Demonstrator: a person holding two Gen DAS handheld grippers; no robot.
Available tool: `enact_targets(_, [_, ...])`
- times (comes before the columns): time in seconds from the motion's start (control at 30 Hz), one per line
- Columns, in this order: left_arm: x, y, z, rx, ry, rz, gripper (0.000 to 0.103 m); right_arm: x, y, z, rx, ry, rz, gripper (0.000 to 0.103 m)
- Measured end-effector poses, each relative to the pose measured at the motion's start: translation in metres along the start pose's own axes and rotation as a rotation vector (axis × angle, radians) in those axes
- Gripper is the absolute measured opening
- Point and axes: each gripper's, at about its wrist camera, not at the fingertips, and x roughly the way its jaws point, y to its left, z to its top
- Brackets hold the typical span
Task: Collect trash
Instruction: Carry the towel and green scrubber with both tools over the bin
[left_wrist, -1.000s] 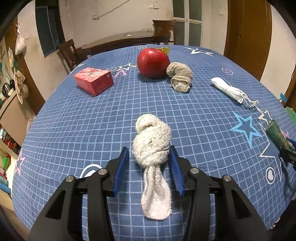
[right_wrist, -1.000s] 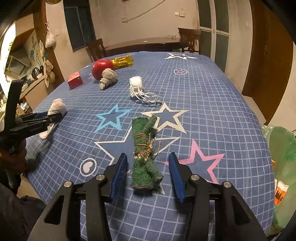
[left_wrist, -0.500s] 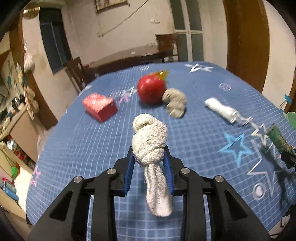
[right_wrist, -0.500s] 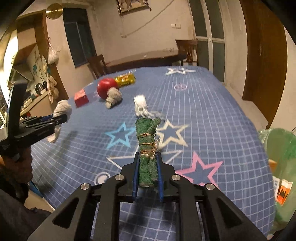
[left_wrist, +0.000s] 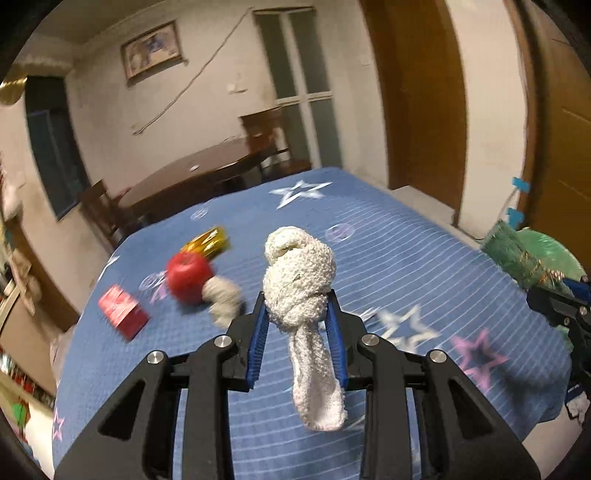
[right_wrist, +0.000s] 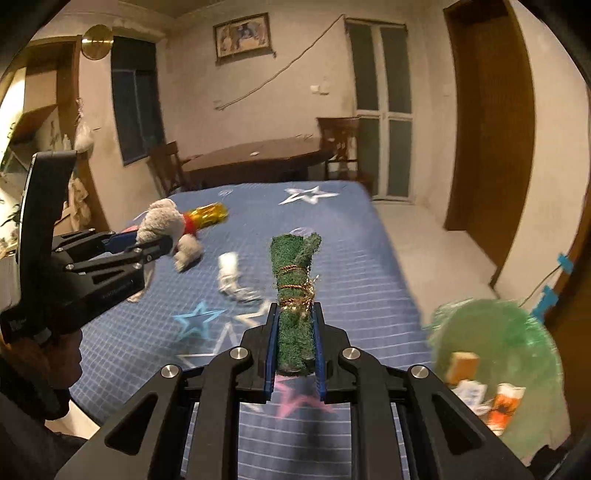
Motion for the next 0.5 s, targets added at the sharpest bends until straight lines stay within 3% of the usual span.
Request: enact_targets(0.5, [0.004, -0.109, 0.038, 0.173, -0.059, -0.174, 0.029, -0.061, -0.099, -0.003, 0.093, -0.010, -0.204, 0.018])
